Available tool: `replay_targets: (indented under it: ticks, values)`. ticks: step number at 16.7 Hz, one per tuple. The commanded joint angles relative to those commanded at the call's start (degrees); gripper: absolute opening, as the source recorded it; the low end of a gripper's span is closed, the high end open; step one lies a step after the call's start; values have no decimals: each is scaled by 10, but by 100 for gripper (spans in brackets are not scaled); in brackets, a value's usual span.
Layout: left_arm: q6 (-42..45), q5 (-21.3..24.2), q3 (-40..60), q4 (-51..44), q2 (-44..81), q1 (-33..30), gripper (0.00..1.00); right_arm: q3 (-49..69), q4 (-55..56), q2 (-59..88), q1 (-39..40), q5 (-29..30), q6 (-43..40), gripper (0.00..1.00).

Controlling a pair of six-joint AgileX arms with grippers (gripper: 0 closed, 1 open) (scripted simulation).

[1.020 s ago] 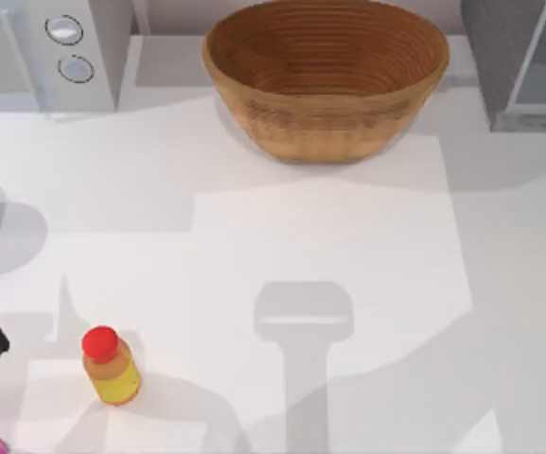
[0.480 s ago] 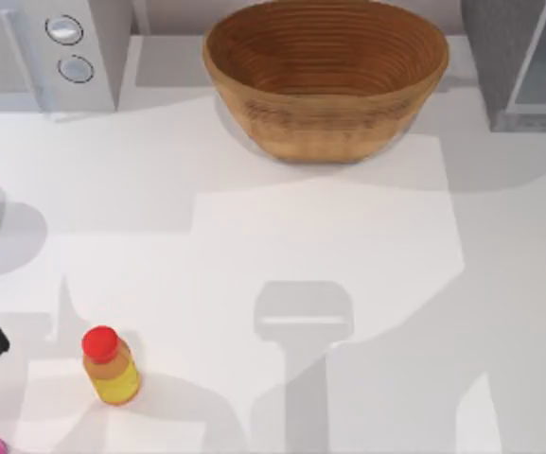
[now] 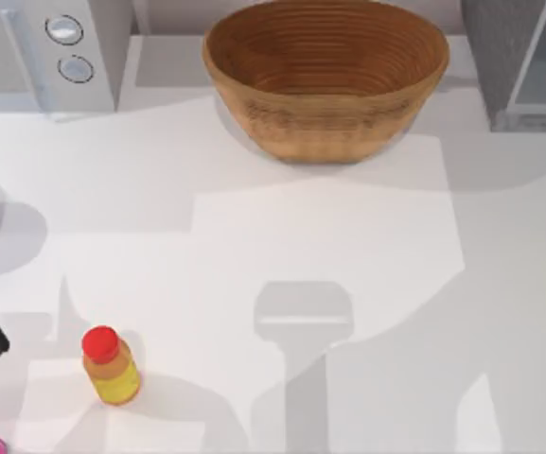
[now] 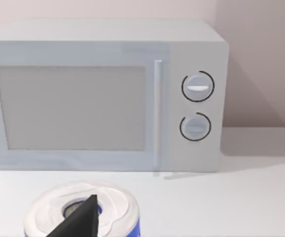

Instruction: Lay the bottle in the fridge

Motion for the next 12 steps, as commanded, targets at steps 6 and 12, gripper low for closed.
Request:
replay_targets:
  ticks: [6, 12]
  values:
    - [0, 0, 0, 0, 0, 0, 100, 0, 0, 0, 0, 0, 0, 98]
    - [0, 0, 0, 0, 0, 0, 100, 0, 0, 0, 0, 0, 0, 100]
